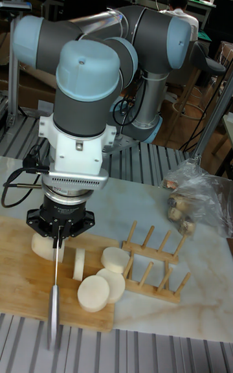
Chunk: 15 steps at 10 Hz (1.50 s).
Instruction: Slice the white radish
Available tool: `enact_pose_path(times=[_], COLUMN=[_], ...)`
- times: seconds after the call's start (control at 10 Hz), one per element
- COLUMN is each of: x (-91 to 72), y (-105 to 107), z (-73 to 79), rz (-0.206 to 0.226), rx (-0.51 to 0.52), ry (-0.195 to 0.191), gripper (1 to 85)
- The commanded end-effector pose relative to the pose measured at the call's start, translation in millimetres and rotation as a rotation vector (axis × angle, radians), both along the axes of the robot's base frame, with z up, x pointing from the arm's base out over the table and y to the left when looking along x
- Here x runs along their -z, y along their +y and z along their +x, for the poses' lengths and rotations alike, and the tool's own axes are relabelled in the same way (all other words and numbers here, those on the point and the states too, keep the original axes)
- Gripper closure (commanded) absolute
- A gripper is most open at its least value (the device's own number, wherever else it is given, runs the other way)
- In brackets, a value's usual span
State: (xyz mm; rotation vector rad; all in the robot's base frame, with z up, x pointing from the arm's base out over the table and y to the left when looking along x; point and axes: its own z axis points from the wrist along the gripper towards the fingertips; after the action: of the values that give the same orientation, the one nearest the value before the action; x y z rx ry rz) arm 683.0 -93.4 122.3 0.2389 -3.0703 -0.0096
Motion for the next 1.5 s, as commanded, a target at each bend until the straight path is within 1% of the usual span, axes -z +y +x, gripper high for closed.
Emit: enact_pose_path(times=[0.0,0.1,0.2,0.3,0.4,0.5,0.7,0.8,0.9,1.0,1.2,1.3,1.4], x=[2.6,6.2,7.6,7.0,6.5,5.9,5.0,3.4,1.9,0.4,0.6,5.6,11.6], y=[4.8,7.8,9.7,12.3,13.7,12.6,6.1,-1.3,-2.1,-2.3,-2.3,-0.8,3.3], z=[14.5,14.7,11.8,5.9,-3.6,-5.6,-8.9,-13.4,-15.2,-12.9,-1.2,3.3,4.7], rz=[0.042,0.065,0.074,0.082,0.088,0.085,0.063,0.048,0.052,0.046,0.015,0.008,0.015], rx=[0.032,0.019,0.005,-0.005,-0.02,-0.024,-0.042,-0.072,-0.08,-0.082,-0.081,-0.085,-0.098], ry=[-0.069,-0.08,-0.07,-0.045,-0.009,-0.002,0.011,0.03,0.042,0.044,0.041,0.041,0.047], gripper=[76.3,70.0,66.0,62.0,58.7,56.3,56.7,58.0,58.3,58.3,59.7,60.7,61.0])
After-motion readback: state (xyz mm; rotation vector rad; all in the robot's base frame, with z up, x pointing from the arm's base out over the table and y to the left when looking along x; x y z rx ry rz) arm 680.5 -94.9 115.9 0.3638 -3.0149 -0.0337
